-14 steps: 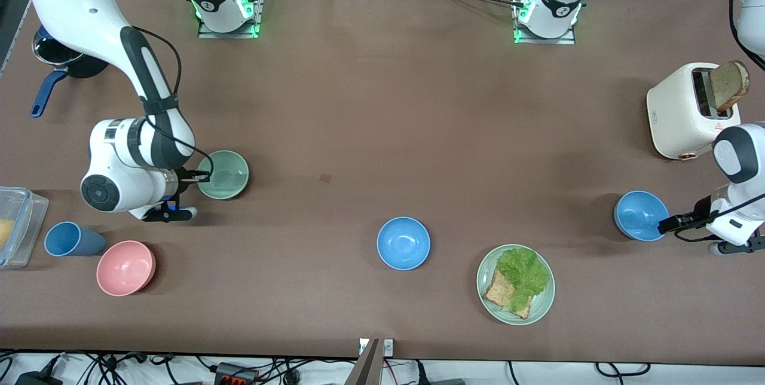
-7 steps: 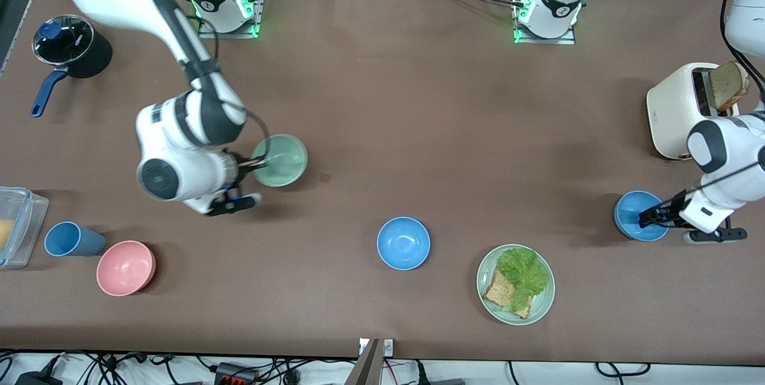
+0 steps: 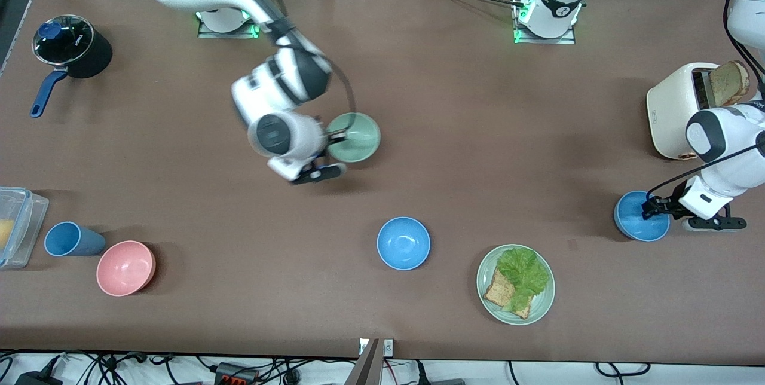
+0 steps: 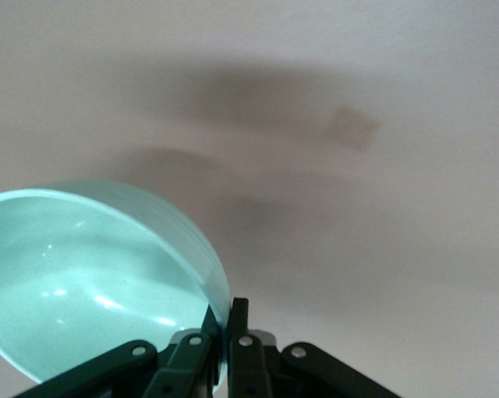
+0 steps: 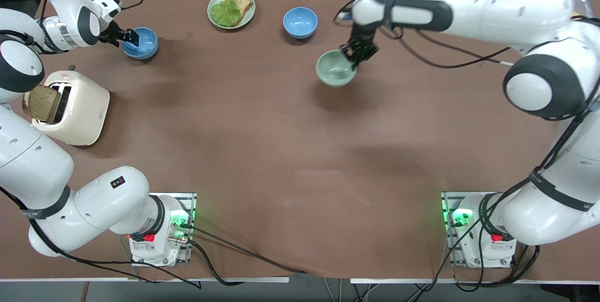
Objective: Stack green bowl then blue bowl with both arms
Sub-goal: 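Slide the green bowl to mid-table while the left gripper grasps the blue bowl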
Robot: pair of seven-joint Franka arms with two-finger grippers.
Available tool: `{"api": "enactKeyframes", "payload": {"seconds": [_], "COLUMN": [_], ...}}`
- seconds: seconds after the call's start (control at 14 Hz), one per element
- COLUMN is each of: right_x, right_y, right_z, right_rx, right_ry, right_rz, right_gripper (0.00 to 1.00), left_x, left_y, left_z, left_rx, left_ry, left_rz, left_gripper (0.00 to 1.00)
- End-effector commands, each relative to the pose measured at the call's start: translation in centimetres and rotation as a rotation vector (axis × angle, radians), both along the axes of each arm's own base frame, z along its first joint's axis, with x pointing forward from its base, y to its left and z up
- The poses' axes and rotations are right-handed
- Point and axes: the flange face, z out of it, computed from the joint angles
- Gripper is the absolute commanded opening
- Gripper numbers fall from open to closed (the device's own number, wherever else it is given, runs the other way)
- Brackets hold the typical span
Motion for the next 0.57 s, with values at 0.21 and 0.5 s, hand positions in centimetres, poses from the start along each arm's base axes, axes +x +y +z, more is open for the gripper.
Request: {"api": "enactKeyframes", "payload": {"seconds": [0.21,0.5], "right_x": [-3.2,-4.2], "right_y": [5.4,7.1], "right_z": [-5.9,-6.4], "right_rx": [-0.001,0.047], "right_ry": [0.004,0.011], "right_rz": [-0.127,-0.157], "right_gripper": [0.0,0.19], "left_x": [-0.6,-0.2], "left_y": [-0.7,-3.7], "left_z": [0.4,1.2], "left_rx": [-0.005,-0.053], "left_ry": [0.038,0.098], "left_rz": [-0.02,-0.053], "left_gripper": [0.23,0.0]}}
